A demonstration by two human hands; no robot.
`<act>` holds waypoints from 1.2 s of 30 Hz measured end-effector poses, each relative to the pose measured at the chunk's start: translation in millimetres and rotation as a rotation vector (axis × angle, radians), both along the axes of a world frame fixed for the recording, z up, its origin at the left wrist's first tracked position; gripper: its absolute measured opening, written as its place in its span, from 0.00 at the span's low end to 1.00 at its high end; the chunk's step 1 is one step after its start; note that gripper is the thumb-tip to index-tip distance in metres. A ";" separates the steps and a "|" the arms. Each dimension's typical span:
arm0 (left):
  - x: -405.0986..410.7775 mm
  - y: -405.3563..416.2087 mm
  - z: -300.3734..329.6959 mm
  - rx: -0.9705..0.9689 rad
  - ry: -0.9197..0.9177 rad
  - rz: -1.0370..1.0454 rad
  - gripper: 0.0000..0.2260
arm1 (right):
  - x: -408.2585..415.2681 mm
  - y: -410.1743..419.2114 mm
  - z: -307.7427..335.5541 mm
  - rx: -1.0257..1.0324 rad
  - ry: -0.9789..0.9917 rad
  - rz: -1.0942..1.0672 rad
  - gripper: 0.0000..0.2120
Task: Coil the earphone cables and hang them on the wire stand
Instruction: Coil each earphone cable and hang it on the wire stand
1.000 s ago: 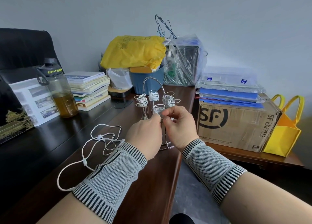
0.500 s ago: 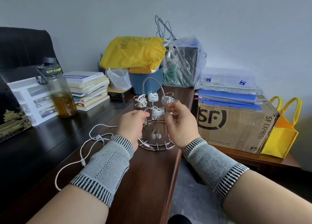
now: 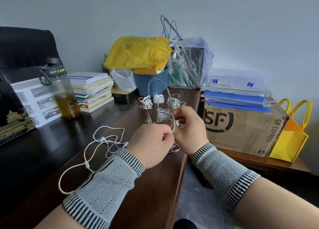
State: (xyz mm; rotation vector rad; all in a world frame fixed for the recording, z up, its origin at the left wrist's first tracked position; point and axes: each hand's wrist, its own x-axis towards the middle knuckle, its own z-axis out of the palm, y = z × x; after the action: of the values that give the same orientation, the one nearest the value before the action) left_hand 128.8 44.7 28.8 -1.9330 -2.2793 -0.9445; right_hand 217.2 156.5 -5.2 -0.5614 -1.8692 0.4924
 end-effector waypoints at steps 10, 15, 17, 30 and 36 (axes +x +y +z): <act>7.7 6.6 9.4 -0.111 0.108 -0.051 0.14 | 4.4 5.9 0.4 0.217 0.005 0.010 0.08; 11.1 4.8 12.8 -0.158 0.137 -0.097 0.17 | 5.0 7.6 1.4 0.173 -0.070 0.035 0.09; 9.4 3.7 11.6 -0.157 0.132 -0.098 0.17 | 3.1 4.2 4.0 -0.105 -0.037 0.082 0.12; -12.6 0.4 1.1 -0.036 -0.021 0.082 0.16 | 5.1 2.5 10.3 -0.384 -0.088 0.184 0.14; -23.6 31.8 -10.2 0.215 -0.536 0.228 0.12 | 6.5 3.7 6.4 -0.310 -0.059 0.114 0.13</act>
State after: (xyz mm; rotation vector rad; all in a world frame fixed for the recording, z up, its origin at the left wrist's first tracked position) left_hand 105.2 76.5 18.5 -1.4196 -2.4357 -1.7538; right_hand 223.7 160.2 1.2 -0.6816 -1.9011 0.8592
